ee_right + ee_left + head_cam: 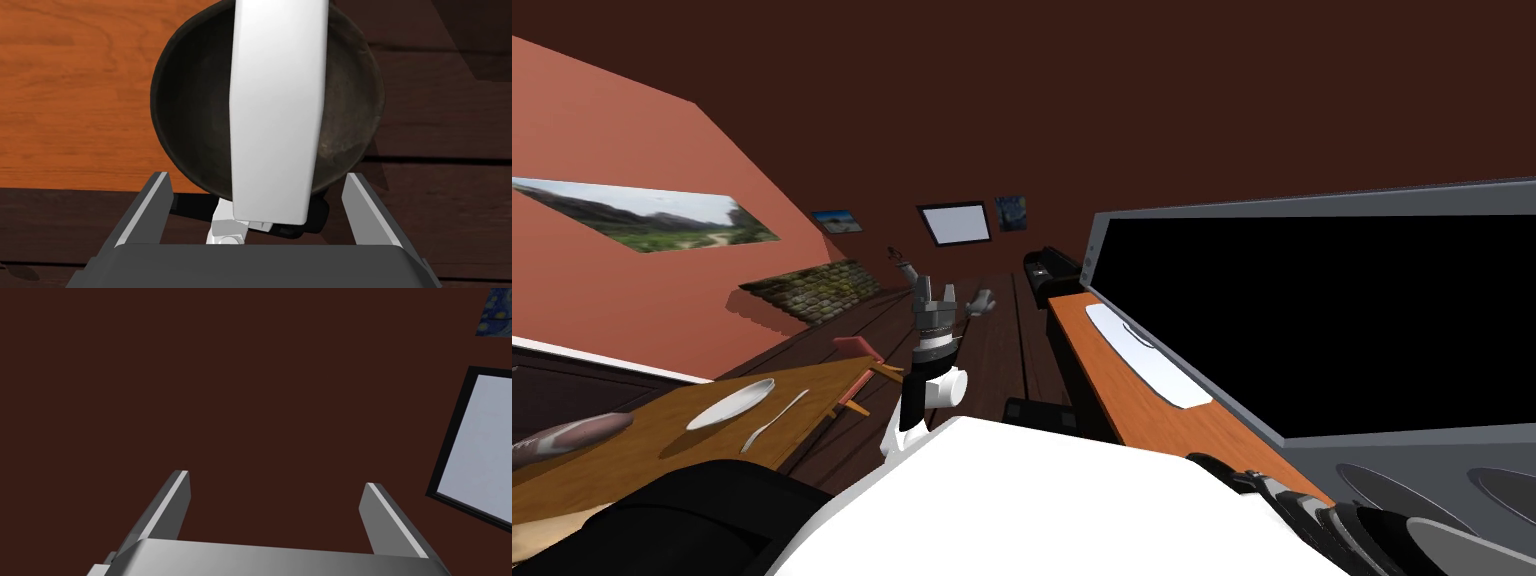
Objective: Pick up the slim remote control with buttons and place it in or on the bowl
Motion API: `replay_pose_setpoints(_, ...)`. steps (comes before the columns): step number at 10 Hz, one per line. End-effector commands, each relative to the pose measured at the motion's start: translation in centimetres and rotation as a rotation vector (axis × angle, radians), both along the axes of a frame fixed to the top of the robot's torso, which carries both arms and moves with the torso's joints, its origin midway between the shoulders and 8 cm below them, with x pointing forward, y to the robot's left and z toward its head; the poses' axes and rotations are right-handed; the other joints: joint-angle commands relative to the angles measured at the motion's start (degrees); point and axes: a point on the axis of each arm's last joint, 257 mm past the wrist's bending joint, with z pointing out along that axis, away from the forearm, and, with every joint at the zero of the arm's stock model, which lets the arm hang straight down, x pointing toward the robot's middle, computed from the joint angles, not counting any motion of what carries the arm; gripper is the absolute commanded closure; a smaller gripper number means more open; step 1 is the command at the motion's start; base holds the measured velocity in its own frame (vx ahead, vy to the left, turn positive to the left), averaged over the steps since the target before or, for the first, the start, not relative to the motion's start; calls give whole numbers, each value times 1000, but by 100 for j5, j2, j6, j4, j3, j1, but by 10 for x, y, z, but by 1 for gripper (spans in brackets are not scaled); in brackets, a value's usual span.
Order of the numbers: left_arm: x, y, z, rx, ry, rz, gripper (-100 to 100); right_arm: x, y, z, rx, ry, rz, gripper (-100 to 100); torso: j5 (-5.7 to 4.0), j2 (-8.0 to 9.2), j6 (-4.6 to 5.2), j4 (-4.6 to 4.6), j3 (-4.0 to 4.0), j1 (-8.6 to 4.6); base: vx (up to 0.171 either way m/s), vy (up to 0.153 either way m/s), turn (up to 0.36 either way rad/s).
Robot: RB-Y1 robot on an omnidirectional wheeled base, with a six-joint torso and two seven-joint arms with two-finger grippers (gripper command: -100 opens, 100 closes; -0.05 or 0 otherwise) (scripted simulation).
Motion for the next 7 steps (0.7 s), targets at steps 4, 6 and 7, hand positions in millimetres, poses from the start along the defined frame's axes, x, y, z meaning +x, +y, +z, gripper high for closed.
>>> replay_pose_setpoints(4,0,0,0,0,0,0,0,13,7,24,5,-3,29,-100,1,-3,-1,-1,-2,8,9,6,-44)
replay_pose_setpoints(6,0,0,0,0,0,0,0,18,10,35,6,-3,41,-100,1,-3,-2,-1,-2,7,7,8,-25)
replay_pose_setpoints(7,0,0,0,0,0,0,0,20,11,40,7,-2,47,-100,0,-3,-2,-1,-2,6,9,9,-29)
